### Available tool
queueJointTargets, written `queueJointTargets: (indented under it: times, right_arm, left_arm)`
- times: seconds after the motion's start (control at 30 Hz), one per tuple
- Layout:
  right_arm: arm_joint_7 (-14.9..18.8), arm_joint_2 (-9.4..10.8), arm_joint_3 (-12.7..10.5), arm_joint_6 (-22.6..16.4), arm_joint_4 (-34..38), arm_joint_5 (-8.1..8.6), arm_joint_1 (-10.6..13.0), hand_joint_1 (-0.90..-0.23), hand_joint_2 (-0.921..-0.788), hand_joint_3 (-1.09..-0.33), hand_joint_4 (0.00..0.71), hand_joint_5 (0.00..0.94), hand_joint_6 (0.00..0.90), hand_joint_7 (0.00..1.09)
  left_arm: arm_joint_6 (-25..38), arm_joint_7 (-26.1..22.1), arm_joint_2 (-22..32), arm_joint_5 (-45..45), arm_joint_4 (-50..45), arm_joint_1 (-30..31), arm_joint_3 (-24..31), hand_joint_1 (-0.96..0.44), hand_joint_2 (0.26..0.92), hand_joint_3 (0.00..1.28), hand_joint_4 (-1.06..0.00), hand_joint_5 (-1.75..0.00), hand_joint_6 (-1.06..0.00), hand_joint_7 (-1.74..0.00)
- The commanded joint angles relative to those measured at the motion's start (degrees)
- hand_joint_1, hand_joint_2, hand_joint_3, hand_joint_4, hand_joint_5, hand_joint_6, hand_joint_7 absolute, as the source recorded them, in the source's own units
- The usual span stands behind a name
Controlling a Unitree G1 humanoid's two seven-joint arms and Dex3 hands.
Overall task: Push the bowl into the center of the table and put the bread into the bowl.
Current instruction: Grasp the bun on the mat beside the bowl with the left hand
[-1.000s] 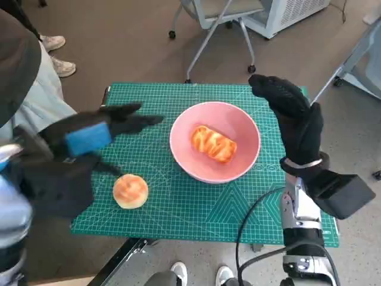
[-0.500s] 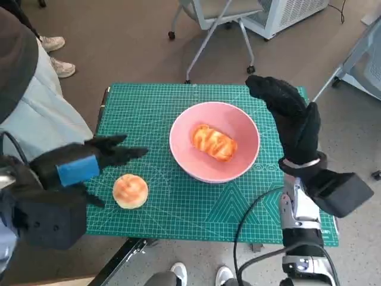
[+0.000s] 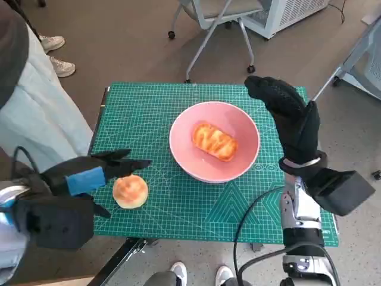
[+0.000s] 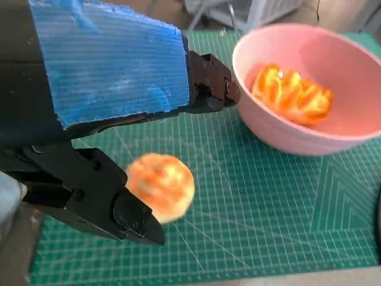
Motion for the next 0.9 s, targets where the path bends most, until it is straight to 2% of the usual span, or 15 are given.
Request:
queueJointTargets:
  times: [0.03,0.27,0.43,0.83,0.9]
  right_arm:
    - [0.78,-0.34,-0.43,1.12,-0.01,0.8,1.19,-0.707,-0.921,-0.761,0.182,0.002,0.0,0.6]
    - [1.16,-0.89,-0.79,1.52,-0.23,1.03,1.28,-0.706,-0.921,-0.762,0.182,0.001,-0.001,0.6]
    - [1.25,-1.19,-1.11,1.81,-0.33,1.11,1.24,-0.703,-0.921,-0.761,0.182,0.002,0.0,0.6]
    - [0.99,-1.45,-1.47,1.67,-0.7,0.64,1.41,-0.684,-0.921,-0.764,0.183,0.002,0.0,0.6]
    - [0.92,-1.5,-1.48,1.65,-0.78,0.58,1.4,-0.683,-0.921,-0.764,0.183,0.002,0.0,0.6]
  left_arm:
    - [-0.57,1.44,-1.34,1.94,2.66,-0.49,-3.52,0.08,0.72,0.0,-0.02,0.0,-0.18,0.0]
    - [-0.36,3.3,-4.03,5.9,8.29,-3.19,-9.01,0.09,0.723,0.0,-0.05,-0.01,-0.21,-0.01]
    - [0.0,5.22,-6.26,8.56,12.72,-5.13,-11.67,0.13,0.734,0.01,-0.15,-0.02,-0.31,-0.03]
    - [2.14,7.1,-8.79,15.01,18.68,-7.77,-16.21,0.09,0.766,0.04,-0.46,-0.05,-0.57,-0.07]
    - [2.01,7.6,-8.86,16.15,19.66,-8.13,-16.79,0.08,0.774,0.04,-0.59,-0.1,-0.65,-0.1]
